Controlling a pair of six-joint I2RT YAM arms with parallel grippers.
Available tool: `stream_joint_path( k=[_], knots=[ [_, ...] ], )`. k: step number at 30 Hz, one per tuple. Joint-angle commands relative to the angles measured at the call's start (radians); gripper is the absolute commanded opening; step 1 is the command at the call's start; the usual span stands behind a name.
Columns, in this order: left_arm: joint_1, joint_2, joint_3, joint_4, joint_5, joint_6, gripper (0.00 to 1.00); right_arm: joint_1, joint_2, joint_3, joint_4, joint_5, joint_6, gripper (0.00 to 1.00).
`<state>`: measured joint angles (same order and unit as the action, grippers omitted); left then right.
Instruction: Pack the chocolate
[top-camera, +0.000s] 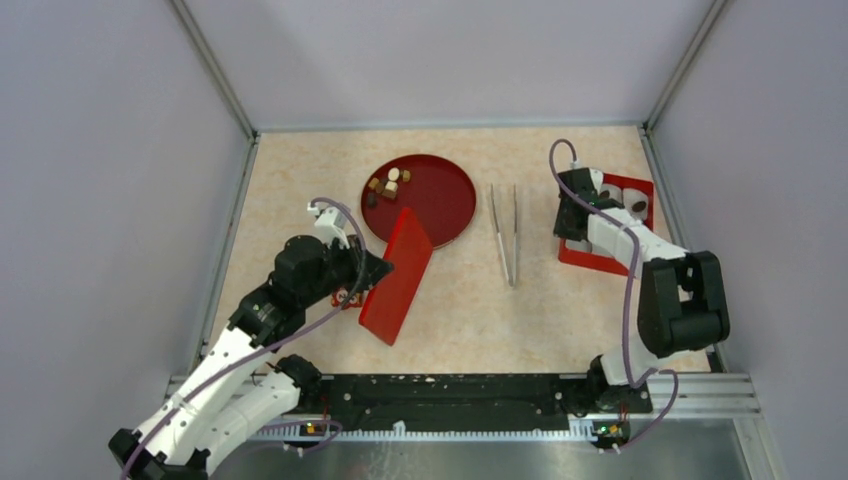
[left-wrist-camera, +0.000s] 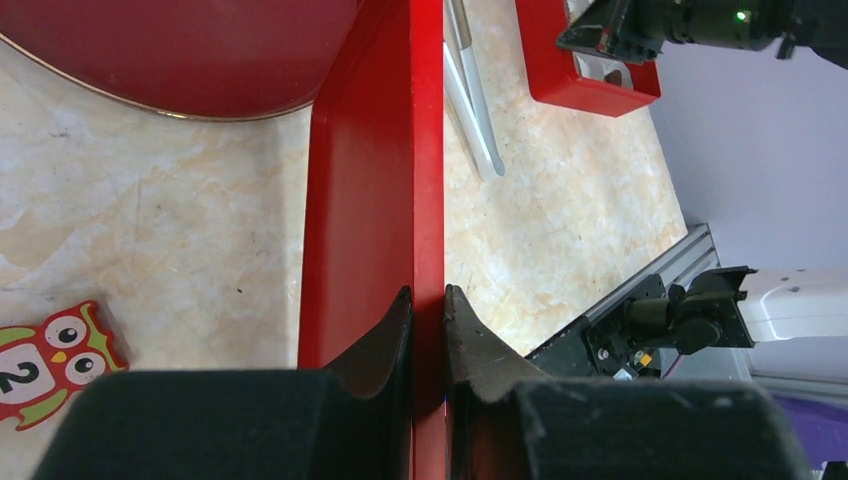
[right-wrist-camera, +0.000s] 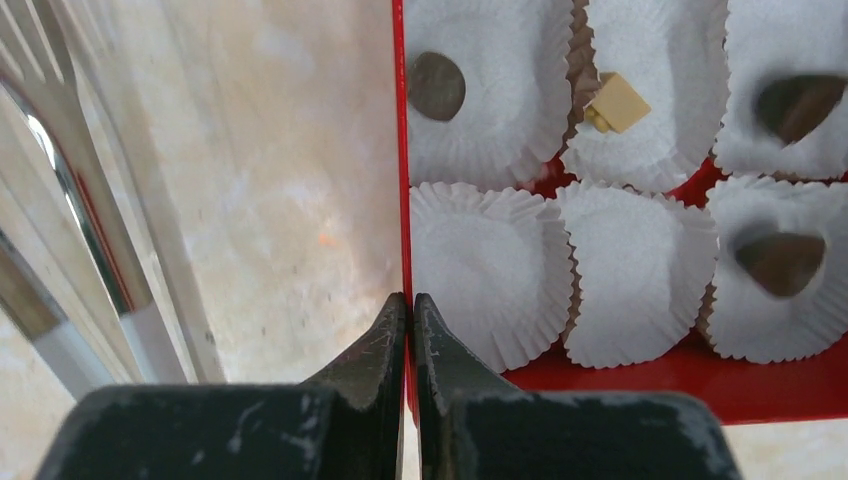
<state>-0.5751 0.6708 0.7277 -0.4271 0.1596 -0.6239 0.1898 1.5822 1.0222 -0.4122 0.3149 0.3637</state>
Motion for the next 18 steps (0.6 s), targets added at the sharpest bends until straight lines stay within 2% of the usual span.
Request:
stream_joint_path(
  k=[1,9,14,16,18],
  knots=[
    [-0.003,0.019,0.022,0.092,0.012,0.015,0.00,0.064,-0.144,-0.075,-0.079,-0.001,0.075,0.00],
    [-0.003,0.044,0.001,0.203,0.022,-0.001,0.00,0.275,-0.338,-0.226,-0.135,-0.027,0.238,0.00],
    [-0.002,0.119,0.009,0.309,0.090,-0.030,0.00,0.366,-0.392,-0.282,-0.081,-0.126,0.303,0.00],
    [-0.003,0.143,-0.002,0.383,0.127,-0.056,0.00,0.376,-0.398,-0.281,-0.083,-0.130,0.312,0.13],
    [-0.003,0.172,-0.002,0.474,0.179,-0.078,0.00,0.376,-0.422,-0.263,-0.117,-0.095,0.307,0.34]
  ],
)
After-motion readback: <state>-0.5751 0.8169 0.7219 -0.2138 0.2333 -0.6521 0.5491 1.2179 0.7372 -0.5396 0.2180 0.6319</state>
